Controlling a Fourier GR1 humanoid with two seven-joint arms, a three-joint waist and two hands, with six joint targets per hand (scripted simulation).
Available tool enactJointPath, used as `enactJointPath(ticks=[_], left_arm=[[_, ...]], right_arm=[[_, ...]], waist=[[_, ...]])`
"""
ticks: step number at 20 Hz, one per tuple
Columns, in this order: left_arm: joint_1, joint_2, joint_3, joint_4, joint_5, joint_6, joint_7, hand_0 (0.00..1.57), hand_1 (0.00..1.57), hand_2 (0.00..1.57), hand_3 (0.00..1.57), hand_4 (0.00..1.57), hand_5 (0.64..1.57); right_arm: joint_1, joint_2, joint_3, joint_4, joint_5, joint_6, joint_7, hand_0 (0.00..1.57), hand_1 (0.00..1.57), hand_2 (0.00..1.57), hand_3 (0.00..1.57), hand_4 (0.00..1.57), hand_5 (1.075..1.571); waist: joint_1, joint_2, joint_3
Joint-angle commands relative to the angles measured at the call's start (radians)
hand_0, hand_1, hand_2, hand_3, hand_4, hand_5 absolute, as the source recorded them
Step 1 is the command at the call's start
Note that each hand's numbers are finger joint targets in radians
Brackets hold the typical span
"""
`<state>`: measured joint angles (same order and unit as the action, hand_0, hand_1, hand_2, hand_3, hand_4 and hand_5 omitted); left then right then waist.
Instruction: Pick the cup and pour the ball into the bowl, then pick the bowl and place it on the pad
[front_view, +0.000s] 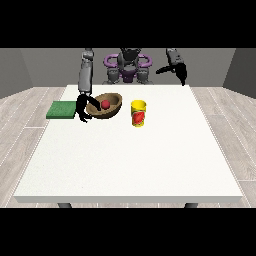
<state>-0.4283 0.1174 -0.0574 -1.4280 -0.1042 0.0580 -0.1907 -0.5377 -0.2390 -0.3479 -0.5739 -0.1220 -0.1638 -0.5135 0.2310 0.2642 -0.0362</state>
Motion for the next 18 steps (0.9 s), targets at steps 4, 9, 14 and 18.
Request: enactJointPath(ticks=[4, 9, 14, 18], left_arm=[[-0.007, -0.005, 0.003, 0.051, 0.025, -0.034, -0.001, 0.00, 0.00, 0.00, 0.00, 0.76, 1.507], [0.064, 0.009, 0.053, 0.145, 0.064, -0.055, 0.003, 0.00, 0.00, 0.00, 0.00, 0.96, 1.422], [0.085, 0.056, 0.161, 0.305, 0.093, -0.048, -0.059, 0.00, 0.00, 0.00, 0.00, 1.00, 1.411], [0.160, 0.072, 0.164, 0.278, 0.099, -0.064, -0.024, 0.00, 0.00, 0.00, 0.00, 1.00, 1.407]], right_arm=[[0.034, -0.021, 0.108, 0.065, 0.176, -0.273, 0.205, 1.57, 1.57, 1.57, 1.40, 0.92, 1.565], [-0.024, -0.056, 0.185, 0.054, 0.236, -0.268, 0.486, 1.57, 1.57, 1.57, 0.95, 0.87, 1.567], [-0.161, -0.042, 0.261, -0.031, 0.275, -0.218, 0.715, 1.57, 1.57, 1.57, 0.89, 0.81, 1.565], [-0.111, -0.085, 0.247, -0.062, 0.251, -0.135, 0.776, 1.57, 1.57, 1.57, 0.74, 0.81, 1.567]], waist=[[0.038, -0.011, 0.0307], [-0.020, -0.209, 0.0326], [-0.175, -0.287, 0.0339], [-0.191, -0.371, 0.0357]])
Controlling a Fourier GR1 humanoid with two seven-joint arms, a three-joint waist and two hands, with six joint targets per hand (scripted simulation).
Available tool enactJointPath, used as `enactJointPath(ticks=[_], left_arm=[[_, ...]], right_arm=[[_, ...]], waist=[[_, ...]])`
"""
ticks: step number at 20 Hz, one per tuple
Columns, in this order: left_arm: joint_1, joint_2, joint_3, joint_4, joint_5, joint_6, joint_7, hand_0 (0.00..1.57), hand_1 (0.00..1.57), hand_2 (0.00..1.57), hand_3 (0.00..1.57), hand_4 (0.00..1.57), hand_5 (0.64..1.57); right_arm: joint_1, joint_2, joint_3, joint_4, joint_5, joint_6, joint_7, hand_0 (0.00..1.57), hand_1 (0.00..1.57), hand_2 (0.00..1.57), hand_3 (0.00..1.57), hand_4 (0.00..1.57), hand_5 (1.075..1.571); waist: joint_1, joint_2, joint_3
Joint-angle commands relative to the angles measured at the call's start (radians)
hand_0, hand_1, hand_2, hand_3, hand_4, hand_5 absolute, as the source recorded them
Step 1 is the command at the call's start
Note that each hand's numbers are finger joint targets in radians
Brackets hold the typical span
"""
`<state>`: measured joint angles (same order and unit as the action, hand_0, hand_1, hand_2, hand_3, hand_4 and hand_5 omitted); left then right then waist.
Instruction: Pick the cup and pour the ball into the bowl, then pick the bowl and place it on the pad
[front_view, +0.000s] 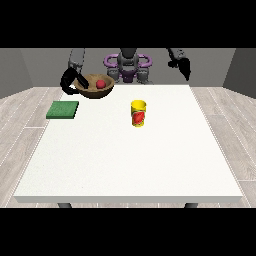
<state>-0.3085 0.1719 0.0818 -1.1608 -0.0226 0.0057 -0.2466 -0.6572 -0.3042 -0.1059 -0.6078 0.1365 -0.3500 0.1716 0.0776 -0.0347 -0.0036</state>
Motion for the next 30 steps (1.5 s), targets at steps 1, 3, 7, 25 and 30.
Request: enactJointPath(ticks=[1, 3, 7, 25, 30], left_arm=[[0.014, 0.007, 0.005, -0.031, 0.015, -0.017, 0.054, 0.00, 0.00, 0.00, 0.00, 1.00, 1.410], [0.060, 0.034, 0.037, -0.010, 0.017, -0.027, -0.082, 0.00, 0.00, 0.00, 0.00, 1.00, 1.414], [0.027, 0.018, 0.031, -0.054, 0.010, -0.002, -0.002, 0.00, 0.00, 0.00, 0.00, 1.03, 1.430], [-0.050, 0.488, 0.451, 0.222, 0.338, -0.415, -0.165, 0.00, 0.00, 0.00, 0.00, 1.21, 1.565], [-0.059, 0.502, 0.456, 0.212, 0.328, -0.409, -0.211, 0.00, 0.00, 0.00, 0.00, 1.19, 1.558]], right_arm=[[0.003, -0.066, -0.022, -0.019, -0.025, 0.090, 0.089, 1.57, 1.57, 1.57, 0.72, 0.80, 1.569], [0.047, -0.139, -0.078, -0.024, -0.080, 0.166, -0.004, 1.57, 1.57, 1.57, 0.75, 0.79, 1.570], [0.052, -0.188, -0.088, -0.050, -0.064, 0.190, -0.002, 1.57, 1.57, 1.57, 0.22, 0.88, 1.570], [0.123, -0.266, -0.220, -0.050, -0.141, 0.209, -0.244, 1.57, 1.57, 1.57, 0.00, 0.76, 1.567], [0.059, -0.350, -0.305, 0.003, -0.178, 0.153, -0.201, 1.57, 1.57, 1.57, 0.71, 0.00, 1.560]], waist=[[-0.019, -0.038, 0.0036], [-0.041, 0.031, 0.0036], [-0.016, 0.047, 0.0038], [-0.006, 0.252, 0.0035], [0.016, 0.316, 0.0037]])
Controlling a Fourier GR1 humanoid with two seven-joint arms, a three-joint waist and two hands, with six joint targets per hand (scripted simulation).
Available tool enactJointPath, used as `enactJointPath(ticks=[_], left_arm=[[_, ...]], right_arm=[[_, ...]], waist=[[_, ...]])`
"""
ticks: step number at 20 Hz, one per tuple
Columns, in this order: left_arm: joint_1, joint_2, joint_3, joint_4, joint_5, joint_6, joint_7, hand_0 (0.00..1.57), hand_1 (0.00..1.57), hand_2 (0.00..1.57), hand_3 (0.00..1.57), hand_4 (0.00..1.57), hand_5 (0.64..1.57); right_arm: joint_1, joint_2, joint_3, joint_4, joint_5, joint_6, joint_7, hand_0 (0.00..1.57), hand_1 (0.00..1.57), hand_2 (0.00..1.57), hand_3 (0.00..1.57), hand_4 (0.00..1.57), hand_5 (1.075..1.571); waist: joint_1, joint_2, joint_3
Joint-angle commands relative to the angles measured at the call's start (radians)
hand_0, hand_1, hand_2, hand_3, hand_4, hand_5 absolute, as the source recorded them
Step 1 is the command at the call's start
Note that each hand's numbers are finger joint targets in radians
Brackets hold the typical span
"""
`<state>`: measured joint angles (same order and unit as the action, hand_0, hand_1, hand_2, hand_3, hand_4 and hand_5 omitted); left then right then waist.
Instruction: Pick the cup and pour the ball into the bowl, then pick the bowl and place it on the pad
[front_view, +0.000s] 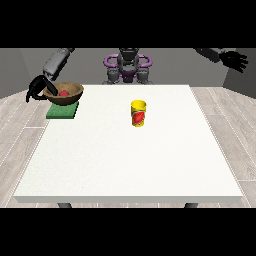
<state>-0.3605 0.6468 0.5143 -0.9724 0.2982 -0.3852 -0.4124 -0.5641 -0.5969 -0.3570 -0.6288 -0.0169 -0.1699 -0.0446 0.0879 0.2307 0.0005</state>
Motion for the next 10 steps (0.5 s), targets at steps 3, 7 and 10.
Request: enactJointPath(ticks=[3, 7, 10], left_arm=[[-0.005, 0.026, 0.018, -0.049, 0.037, -0.022, 0.011, 0.00, 0.00, 0.00, 0.00, 1.18, 1.552], [-0.014, 0.021, 0.004, -0.042, 0.030, -0.021, 0.007, 0.00, 0.00, 0.00, 0.00, 1.18, 1.552], [-0.005, 0.032, -0.004, -0.031, 0.019, -0.018, 0.030, 0.00, 0.00, 0.00, 0.00, 1.18, 1.550]], right_arm=[[0.007, -0.081, -0.045, 0.113, -0.006, 0.023, -0.029, 1.09, 1.09, 1.23, 1.16, 0.00, 1.523], [-0.057, -0.087, -0.045, 0.123, -0.020, 0.058, -0.012, 0.32, 0.32, 0.48, 0.73, 0.00, 1.495], [-0.051, -0.067, -0.029, 0.120, -0.014, 0.058, 0.009, 0.00, 0.00, 0.18, 0.12, 0.00, 1.392]], waist=[[0.023, 0.046, 0.0006], [0.034, 0.066, 0.0004], [0.022, 0.013, 0.0001]])
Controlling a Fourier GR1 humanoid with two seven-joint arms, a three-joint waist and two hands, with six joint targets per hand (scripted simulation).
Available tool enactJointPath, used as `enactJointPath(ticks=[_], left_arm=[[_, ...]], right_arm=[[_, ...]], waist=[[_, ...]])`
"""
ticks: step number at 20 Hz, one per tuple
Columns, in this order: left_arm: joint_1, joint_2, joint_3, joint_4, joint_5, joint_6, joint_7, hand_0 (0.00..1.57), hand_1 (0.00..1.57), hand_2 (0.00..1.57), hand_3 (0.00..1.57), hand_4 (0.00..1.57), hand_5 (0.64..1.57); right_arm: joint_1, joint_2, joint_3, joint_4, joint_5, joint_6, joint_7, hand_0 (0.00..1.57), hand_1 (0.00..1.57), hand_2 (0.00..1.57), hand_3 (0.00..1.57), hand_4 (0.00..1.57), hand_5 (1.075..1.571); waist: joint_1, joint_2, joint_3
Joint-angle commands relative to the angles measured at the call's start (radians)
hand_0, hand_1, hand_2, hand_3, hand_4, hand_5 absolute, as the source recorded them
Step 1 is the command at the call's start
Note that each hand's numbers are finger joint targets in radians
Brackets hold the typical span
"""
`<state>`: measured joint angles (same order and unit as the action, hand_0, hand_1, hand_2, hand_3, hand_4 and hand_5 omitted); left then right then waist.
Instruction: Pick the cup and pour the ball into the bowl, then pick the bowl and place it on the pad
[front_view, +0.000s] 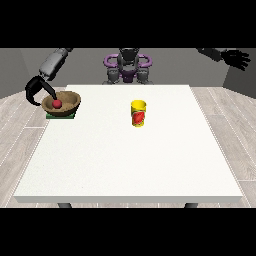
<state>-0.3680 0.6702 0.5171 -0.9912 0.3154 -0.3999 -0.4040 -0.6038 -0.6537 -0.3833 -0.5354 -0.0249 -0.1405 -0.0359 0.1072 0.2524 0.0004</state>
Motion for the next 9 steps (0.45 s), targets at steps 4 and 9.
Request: enactJointPath(ticks=[4, 9], left_arm=[[-0.020, -0.181, -0.172, -0.207, -0.030, 0.110, 0.201, 0.00, 0.00, 0.00, 0.00, 0.90, 1.559], [0.044, -0.191, -0.196, -0.139, -0.057, 0.118, 0.277, 0.00, 0.00, 0.00, 0.00, 0.90, 1.559]], right_arm=[[-0.033, 0.005, 0.044, 0.062, 0.040, 0.005, 0.091, 0.00, 0.00, 0.00, 0.00, 0.00, 1.359], [-0.098, 0.038, 0.066, -0.031, -0.001, 0.133, 0.143, 0.00, 0.00, 0.00, 0.00, 0.48, 1.434]], waist=[[0.002, -0.181, 0.0019], [-0.033, -0.377, -0.0012]])
